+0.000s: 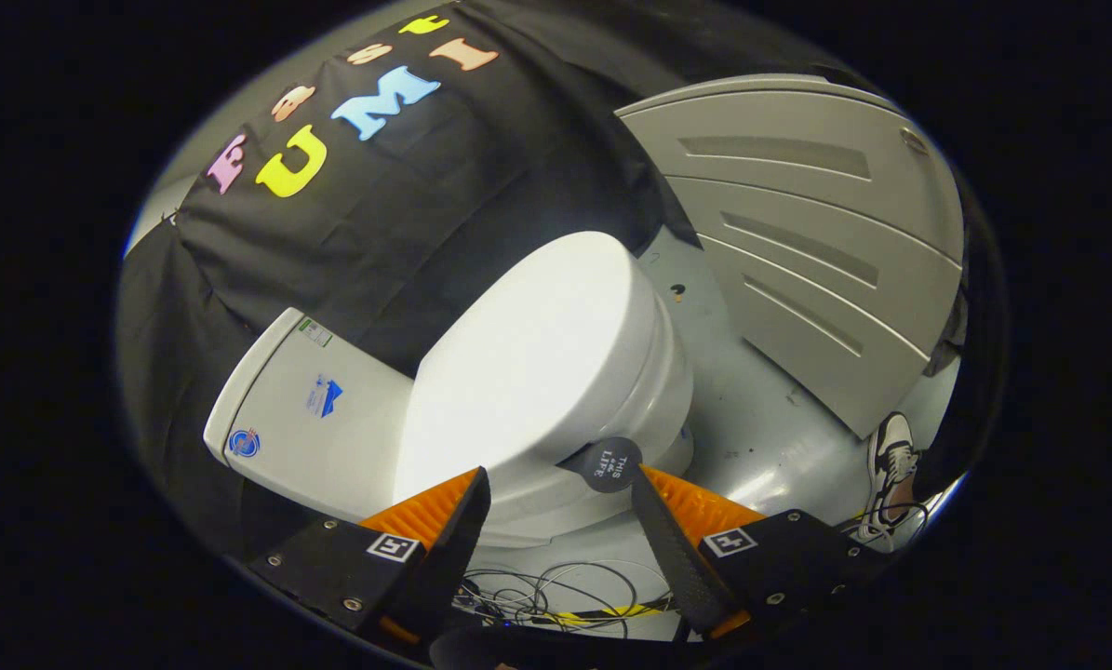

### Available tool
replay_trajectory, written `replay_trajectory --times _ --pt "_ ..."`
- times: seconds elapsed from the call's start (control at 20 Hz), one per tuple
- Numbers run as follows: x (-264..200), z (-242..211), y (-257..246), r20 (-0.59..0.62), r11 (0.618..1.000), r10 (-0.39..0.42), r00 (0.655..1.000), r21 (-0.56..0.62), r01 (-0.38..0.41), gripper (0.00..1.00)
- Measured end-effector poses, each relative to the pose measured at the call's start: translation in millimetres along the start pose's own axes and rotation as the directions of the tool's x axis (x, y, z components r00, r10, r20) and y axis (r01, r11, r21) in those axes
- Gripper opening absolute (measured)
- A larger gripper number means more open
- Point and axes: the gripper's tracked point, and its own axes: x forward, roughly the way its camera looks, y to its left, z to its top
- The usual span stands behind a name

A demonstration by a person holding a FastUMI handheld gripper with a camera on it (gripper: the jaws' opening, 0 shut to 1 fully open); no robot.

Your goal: Open the toilet lid.

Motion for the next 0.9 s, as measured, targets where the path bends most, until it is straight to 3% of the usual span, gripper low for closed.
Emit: replay_trajectory --times 0.35,0.5,0.75,0.9 --pt "23.3 -5.4 -22.1 0.004 0.979 0.013 1.000 0.203 -0.013 0.94" --pt "38.5 -10.3 -21.5 0.003 0.965 0.042 0.999 0.258 -0.042 0.87" --pt "51.4 -9.2 -15.5 -0.001 0.940 0.099 0.995 0.328 -0.094 0.63" --pt "55.9 -12.3 -21.3 -0.001 0.939 0.085 0.996 0.333 -0.080 0.46"
